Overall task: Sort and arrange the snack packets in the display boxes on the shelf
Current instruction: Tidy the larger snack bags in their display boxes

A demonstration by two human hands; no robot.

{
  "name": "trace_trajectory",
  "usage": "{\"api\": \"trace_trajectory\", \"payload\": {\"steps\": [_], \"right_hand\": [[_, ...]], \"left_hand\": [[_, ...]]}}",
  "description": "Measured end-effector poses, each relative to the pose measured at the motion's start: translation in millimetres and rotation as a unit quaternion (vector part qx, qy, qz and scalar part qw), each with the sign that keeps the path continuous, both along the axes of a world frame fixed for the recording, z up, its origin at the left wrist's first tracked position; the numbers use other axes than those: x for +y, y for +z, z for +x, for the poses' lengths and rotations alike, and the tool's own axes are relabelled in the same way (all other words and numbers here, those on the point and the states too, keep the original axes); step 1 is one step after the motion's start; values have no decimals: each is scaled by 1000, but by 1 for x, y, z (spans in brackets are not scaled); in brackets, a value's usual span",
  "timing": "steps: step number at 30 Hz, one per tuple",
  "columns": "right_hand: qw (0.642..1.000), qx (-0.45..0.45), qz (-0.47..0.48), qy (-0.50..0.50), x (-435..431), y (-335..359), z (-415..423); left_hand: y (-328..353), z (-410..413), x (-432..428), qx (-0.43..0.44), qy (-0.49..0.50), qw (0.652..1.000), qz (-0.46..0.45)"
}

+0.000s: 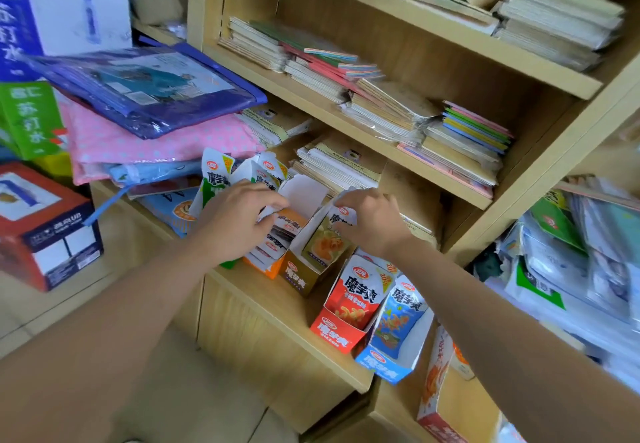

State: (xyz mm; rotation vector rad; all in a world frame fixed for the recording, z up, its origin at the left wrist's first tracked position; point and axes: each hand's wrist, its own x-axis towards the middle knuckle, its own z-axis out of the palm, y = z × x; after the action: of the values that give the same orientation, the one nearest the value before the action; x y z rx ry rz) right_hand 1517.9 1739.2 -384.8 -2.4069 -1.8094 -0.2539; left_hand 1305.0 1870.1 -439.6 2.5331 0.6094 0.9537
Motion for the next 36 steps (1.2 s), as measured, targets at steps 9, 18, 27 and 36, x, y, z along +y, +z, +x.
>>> {"api": "trace_trajectory", "payload": {"steps": [9, 18, 27, 36], "right_hand": [[990, 131, 1, 56, 11, -38, -59], [996, -16, -88, -8, 58, -31, -42], [994, 50, -91, -28, 75, -23, -27], [990, 108, -36, -89, 93, 7, 5]], "left_hand": [[-12, -53, -16, 102, 20, 992, -72], [-31, -39, -20, 65, 27, 997, 21], [-34, -41, -9, 41, 3, 999, 23], [-30, -35, -12, -16, 12, 999, 45]]}}
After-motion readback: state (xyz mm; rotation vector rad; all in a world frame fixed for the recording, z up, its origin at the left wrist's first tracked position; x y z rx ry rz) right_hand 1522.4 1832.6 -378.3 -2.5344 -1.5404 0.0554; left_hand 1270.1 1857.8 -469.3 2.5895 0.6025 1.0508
